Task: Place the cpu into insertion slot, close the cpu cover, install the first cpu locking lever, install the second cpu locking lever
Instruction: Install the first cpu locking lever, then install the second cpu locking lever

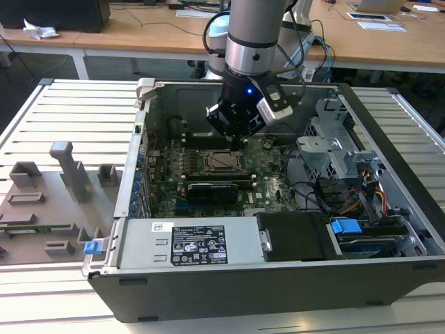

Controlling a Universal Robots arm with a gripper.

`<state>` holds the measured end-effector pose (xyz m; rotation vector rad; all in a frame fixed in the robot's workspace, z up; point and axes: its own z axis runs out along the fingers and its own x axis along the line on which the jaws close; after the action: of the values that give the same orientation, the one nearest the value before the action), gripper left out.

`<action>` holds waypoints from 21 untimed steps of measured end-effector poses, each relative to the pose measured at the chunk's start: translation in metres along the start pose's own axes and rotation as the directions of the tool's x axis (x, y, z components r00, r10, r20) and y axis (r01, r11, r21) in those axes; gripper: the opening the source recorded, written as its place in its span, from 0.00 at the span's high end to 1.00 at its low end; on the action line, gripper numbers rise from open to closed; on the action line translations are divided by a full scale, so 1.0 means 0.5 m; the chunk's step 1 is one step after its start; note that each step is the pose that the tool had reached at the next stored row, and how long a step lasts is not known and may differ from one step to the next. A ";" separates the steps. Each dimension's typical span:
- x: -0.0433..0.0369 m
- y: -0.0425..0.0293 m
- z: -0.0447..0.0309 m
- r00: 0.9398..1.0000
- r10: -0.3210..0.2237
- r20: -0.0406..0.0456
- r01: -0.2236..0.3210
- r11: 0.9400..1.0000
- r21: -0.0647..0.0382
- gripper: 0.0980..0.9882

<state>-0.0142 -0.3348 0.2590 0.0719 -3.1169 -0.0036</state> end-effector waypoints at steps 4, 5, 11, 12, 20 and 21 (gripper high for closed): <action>0.000 0.000 0.000 1.000 0.000 0.000 0.000 1.000 0.000 0.99; 0.000 0.000 0.000 1.000 0.000 0.000 0.000 1.000 0.000 0.99; 0.000 -0.002 0.000 1.000 0.000 0.000 0.000 1.000 0.000 0.99; 0.000 -0.004 0.000 1.000 0.000 0.000 0.000 1.000 0.000 0.99; 0.001 -0.029 0.000 1.000 0.000 0.000 0.000 1.000 0.000 0.99; 0.002 -0.037 0.000 1.000 0.000 0.000 0.000 1.000 0.000 0.99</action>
<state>-0.0143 -0.3532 0.2591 0.0719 -3.1168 -0.0035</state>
